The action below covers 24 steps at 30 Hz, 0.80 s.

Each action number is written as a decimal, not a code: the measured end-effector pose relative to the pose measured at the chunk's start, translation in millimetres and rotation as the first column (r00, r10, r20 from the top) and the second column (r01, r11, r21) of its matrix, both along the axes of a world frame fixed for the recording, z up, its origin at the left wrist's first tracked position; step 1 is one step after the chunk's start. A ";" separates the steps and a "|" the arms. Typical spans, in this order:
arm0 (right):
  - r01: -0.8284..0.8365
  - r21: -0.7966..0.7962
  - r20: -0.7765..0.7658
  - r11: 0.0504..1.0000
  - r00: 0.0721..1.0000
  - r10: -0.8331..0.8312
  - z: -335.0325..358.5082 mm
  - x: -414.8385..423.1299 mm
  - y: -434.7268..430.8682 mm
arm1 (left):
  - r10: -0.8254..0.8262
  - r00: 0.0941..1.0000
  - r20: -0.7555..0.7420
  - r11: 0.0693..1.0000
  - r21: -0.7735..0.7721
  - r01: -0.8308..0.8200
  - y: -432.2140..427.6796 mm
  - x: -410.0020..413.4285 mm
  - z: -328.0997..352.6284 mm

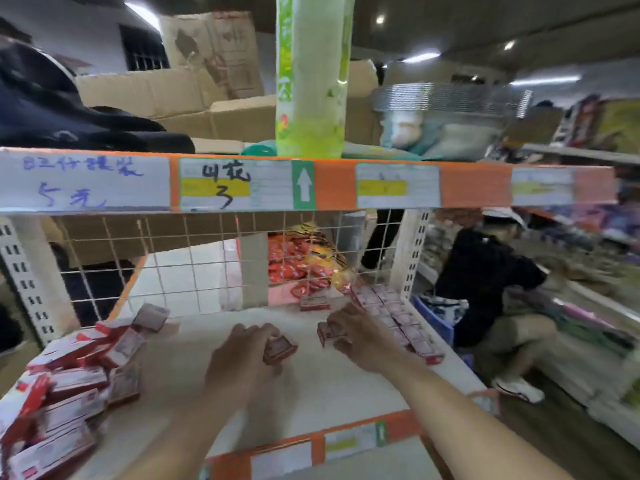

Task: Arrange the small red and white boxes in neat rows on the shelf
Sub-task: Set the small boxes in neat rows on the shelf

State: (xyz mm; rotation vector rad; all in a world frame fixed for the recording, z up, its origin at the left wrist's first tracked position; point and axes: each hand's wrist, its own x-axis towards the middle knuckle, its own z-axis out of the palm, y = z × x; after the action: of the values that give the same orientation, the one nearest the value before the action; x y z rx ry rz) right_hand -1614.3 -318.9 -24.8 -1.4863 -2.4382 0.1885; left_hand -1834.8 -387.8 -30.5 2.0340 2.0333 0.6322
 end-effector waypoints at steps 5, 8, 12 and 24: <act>0.112 0.008 0.082 0.994 0.990 -0.112 -4.8 63.3 -20.3 | -0.119 0.993 -0.010 0.993 -0.007 0.119 0.5 48.7 1.6; 0.138 0.003 0.117 0.990 0.984 -0.138 -11.0 88.1 -25.8 | -0.138 0.990 -0.030 0.990 -0.011 0.138 0.5 65.6 4.7; 0.132 0.026 0.150 0.991 0.979 -0.135 -21.7 106.2 -25.8 | -0.153 0.987 -0.044 0.988 -0.002 0.153 2.7 80.4 7.0; 0.055 0.115 0.156 0.992 0.985 -0.073 -40.1 122.6 -8.5 | -0.110 0.994 -0.028 0.994 0.019 0.110 8.3 86.3 -3.2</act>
State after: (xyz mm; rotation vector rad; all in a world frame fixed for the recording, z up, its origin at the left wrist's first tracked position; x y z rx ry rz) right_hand -1491.7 -327.4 -64.9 -1.5841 -2.4732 -0.0819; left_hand -1748.5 -379.4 -33.6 2.1606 1.9205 0.6098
